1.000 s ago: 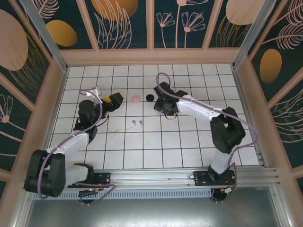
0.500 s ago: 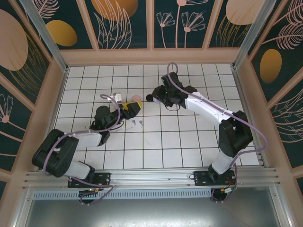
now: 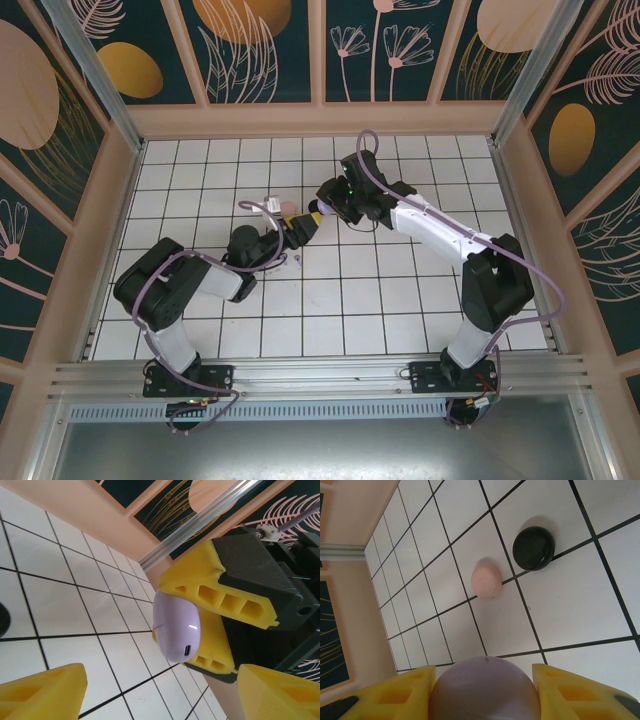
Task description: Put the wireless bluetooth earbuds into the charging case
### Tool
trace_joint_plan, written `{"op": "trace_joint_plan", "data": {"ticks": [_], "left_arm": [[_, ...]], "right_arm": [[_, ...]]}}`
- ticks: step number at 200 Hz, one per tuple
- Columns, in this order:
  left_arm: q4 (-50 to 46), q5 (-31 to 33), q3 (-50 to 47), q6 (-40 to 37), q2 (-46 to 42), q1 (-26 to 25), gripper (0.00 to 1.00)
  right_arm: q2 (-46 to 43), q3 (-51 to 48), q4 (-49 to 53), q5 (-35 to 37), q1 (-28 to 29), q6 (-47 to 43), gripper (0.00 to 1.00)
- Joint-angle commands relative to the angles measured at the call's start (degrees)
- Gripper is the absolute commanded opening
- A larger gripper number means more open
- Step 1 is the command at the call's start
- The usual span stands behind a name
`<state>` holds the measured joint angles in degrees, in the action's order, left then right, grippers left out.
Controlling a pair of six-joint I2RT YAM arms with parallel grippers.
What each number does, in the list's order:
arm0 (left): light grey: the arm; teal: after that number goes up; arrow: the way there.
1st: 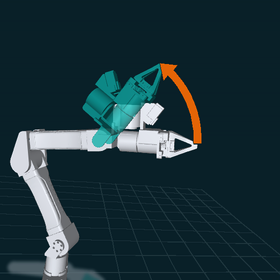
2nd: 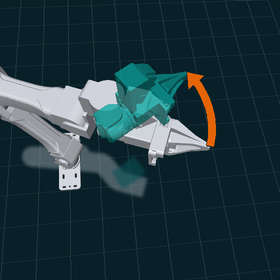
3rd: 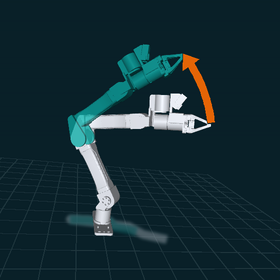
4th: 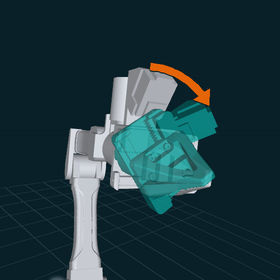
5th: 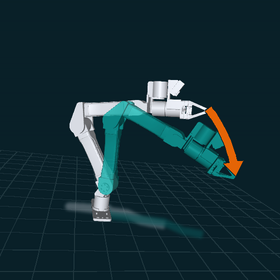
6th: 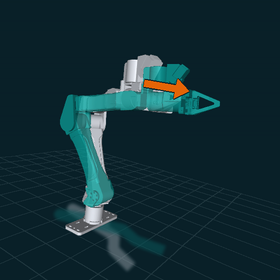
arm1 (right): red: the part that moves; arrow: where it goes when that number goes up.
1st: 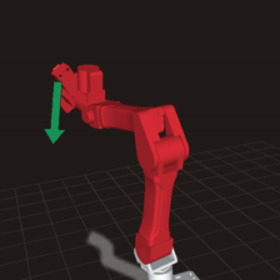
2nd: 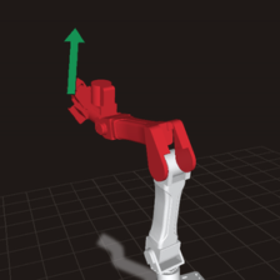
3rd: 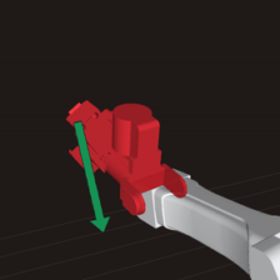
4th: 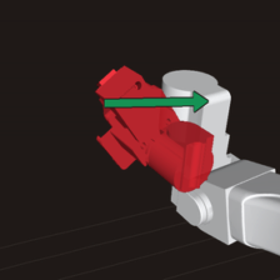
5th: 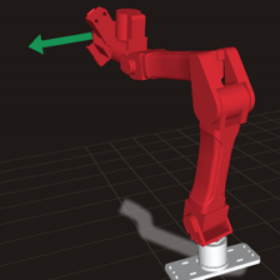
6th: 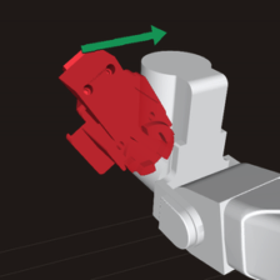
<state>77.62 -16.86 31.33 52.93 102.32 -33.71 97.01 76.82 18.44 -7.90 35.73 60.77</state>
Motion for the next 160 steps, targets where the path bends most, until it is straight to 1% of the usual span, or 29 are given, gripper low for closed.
{"op": "trace_joint_plan", "data": {"ticks": [1,59,101,133,160], "left_arm": [[4.8,1.7,2.7,0.5,2.6,-1.0,0.74],[6.9,2.8,6.8,1.3,7.2,-1.5,0.68],[6.9,2.7,9.2,1.6,9.0,-1.6,0.62],[7.6,2.6,9.6,1.9,9.8,-1.8,0.55],[8.2,2.7,9.2,2.1,10.0,-2.0,0.52]], "right_arm": [[-2.3,0.4,-1.6,-0.9,0.1,1.1,0.40],[-2.4,0.2,-1.6,-1.1,0.2,0.8,0.40],[-2.8,-0.1,-1.6,-1.1,0.0,0.5,0.40],[-3.0,-0.2,-1.6,-0.9,-0.1,0.3,0.40],[-3.3,-0.4,-1.5,-0.6,-0.2,0.2,0.40]]}}
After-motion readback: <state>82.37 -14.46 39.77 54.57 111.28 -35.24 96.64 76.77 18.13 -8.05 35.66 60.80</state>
